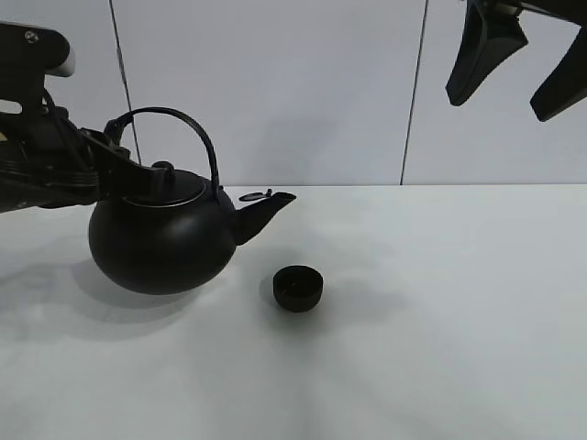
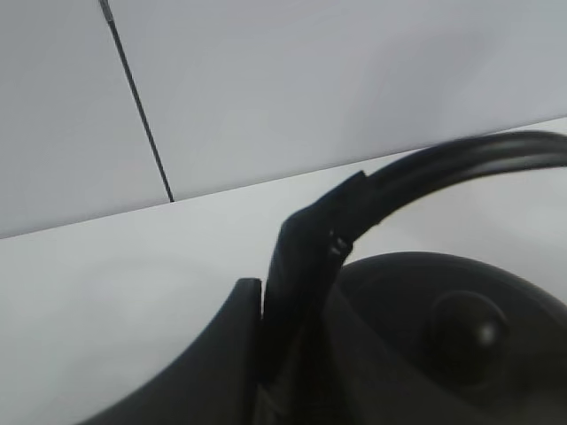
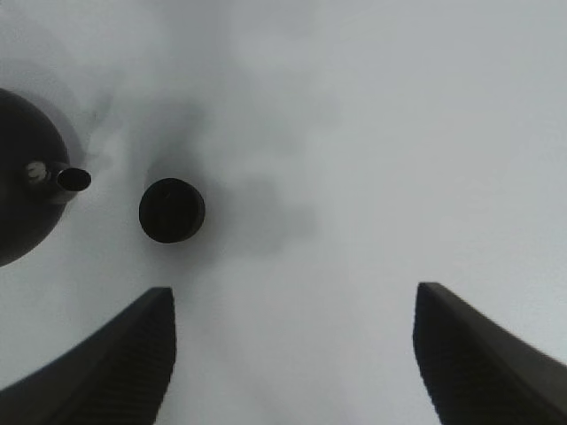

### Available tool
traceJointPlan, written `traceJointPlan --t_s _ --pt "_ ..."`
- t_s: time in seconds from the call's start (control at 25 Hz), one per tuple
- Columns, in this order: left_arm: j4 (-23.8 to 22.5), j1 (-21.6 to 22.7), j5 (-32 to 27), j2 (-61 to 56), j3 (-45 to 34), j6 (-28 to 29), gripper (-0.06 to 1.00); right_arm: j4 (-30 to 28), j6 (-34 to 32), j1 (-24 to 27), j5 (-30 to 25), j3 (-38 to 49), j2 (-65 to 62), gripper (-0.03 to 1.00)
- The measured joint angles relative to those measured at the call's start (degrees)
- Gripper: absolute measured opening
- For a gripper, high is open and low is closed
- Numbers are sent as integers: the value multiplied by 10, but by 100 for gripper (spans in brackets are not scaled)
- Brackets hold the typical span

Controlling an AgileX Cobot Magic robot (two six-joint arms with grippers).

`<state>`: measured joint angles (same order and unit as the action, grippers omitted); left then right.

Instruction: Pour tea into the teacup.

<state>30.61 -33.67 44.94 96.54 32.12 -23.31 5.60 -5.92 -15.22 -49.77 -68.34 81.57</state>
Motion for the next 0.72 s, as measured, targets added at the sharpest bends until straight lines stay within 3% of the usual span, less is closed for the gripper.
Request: traceJointPlan --t_s 0.28,0.72 --pt "-68 -2 21 21 1 1 12 0 0 0 1 0 0 52" --pt "-74 -2 43 47 4 -27 12 0 1 0 2 0 0 52"
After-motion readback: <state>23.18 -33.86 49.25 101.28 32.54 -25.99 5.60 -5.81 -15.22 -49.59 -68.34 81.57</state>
